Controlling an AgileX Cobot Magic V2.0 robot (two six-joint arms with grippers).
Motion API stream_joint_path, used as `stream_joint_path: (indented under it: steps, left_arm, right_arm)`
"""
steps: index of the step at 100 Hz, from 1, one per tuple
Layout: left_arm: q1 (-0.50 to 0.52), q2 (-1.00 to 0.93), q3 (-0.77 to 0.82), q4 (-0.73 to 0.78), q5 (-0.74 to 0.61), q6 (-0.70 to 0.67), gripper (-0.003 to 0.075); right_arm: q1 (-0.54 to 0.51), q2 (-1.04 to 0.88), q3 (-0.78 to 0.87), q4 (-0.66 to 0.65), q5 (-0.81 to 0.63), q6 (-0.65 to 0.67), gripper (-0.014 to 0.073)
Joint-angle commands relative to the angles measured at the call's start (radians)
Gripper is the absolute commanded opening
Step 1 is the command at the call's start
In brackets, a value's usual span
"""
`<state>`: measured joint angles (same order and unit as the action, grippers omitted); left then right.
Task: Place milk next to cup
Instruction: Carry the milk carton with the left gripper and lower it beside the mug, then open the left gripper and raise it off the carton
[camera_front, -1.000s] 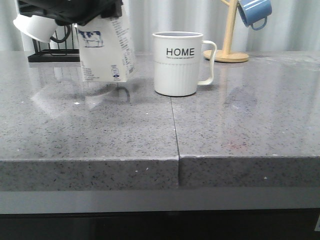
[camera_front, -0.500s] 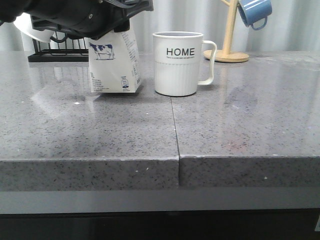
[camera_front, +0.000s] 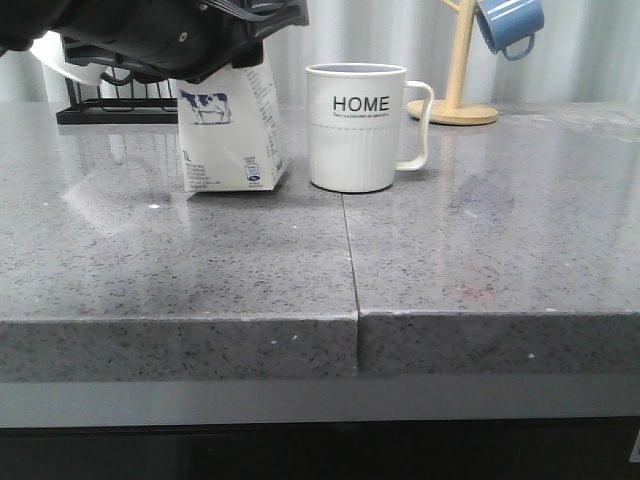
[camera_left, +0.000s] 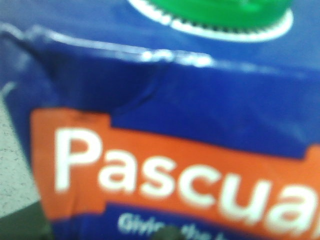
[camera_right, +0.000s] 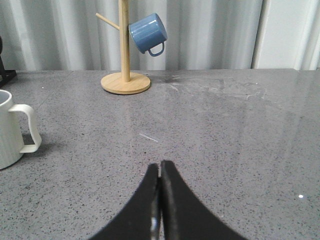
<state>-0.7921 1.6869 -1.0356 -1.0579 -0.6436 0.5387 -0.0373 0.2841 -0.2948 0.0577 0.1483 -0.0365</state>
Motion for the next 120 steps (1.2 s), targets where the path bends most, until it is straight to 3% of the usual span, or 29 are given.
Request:
stream_joint_path:
  steps: [1, 13, 25, 70, 104, 120]
  left_arm:
    - [-0.009, -0.070, -0.035, 0.079, -0.158, 0.003, 0.0445]
    - [-0.009, -0.070, -0.035, 0.079, -0.122, 0.003, 0.0592]
    - [-0.015, -0.070, -0.020, 0.074, -0.115, 0.003, 0.0673]
    - [-0.075, -0.144, 0.101, 0.057, -0.083, 0.003, 0.0676]
    - [-0.074, -0.376, 0.302, 0.076, -0.129, 0.058, 0.0672]
    - [-0.062, -0.523, 0.365, 0.101, -0.072, 0.135, 0.0672]
  right_arm:
    - [-0.004, 0.009, -0.025, -0.009, -0.085, -0.003, -0.0068]
    - [-0.004, 0.009, -0.025, -0.009, -0.085, -0.003, -0.0068]
    - [-0.004, 0.009, -0.025, -0.009, -0.085, -0.003, -0.0068]
    - [-0.004, 0.009, -0.025, -0.009, -0.085, -0.003, -0.0068]
    - [-0.004, 0.009, -0.025, -0.009, -0.085, -0.003, -0.0068]
    - [-0.004, 0.009, -0.025, -0.009, -0.085, -0.003, -0.0068]
